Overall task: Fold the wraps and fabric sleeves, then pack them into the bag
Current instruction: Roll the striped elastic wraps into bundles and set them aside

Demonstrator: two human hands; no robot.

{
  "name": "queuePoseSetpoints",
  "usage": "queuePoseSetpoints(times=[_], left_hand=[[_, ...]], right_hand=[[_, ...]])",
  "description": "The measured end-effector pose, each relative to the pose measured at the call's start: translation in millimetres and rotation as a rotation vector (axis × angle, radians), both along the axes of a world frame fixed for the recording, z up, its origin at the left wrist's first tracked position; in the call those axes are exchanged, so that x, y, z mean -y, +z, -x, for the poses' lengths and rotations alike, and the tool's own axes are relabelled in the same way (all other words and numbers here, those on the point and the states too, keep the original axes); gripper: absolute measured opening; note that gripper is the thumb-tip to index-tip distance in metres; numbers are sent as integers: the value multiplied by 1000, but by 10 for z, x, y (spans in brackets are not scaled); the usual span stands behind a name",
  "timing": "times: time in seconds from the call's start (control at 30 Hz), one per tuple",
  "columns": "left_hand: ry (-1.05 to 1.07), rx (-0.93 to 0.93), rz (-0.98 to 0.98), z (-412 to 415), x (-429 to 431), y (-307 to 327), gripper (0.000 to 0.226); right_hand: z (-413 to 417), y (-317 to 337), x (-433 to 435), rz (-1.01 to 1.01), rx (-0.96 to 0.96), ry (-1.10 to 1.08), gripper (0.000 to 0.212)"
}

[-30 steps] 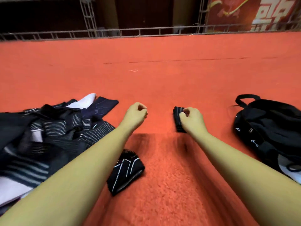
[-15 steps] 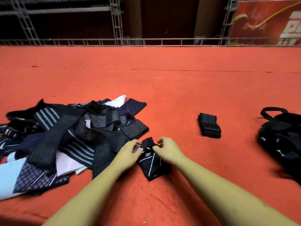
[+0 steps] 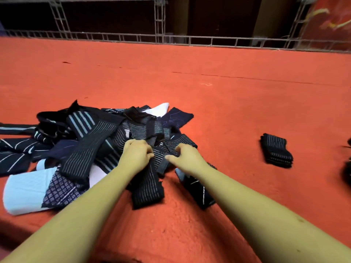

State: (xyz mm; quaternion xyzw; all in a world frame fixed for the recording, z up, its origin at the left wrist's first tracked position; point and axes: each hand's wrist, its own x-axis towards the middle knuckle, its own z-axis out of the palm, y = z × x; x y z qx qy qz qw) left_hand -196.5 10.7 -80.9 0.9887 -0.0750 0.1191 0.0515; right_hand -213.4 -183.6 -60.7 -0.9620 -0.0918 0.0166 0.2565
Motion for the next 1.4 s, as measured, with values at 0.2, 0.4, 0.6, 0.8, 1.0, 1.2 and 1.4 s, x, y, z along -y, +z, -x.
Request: queuePoseSetpoints(times=[0.2, 0.4, 0.6, 0.8, 1.0, 1.2, 1.4], left_hand=[[-33, -66, 170, -8, 34, -12, 15], [-60, -69, 403, 144, -78, -141, 38], [-28, -3, 622, 175, -45, 22, 85], [-57, -13, 640, 141, 121, 136, 92], [-448, -213, 907, 388, 990, 757, 89], [-559, -255, 822, 516, 1495, 1126, 19], [-666, -572, 1039, 759, 1746, 1273, 17]], right_hand=[[-83, -286, -179, -179, -97, -86, 55], [-88, -217, -316, -473, -73, -166, 40], [-1, 457, 69, -900, 27, -82, 34], [236, 1054, 1025, -824, 241, -192, 24], [600, 1366, 1356, -502, 182, 84, 11], [696, 1823, 1767, -592, 372, -34, 18], [627, 1684, 2315, -451, 448, -321, 11]])
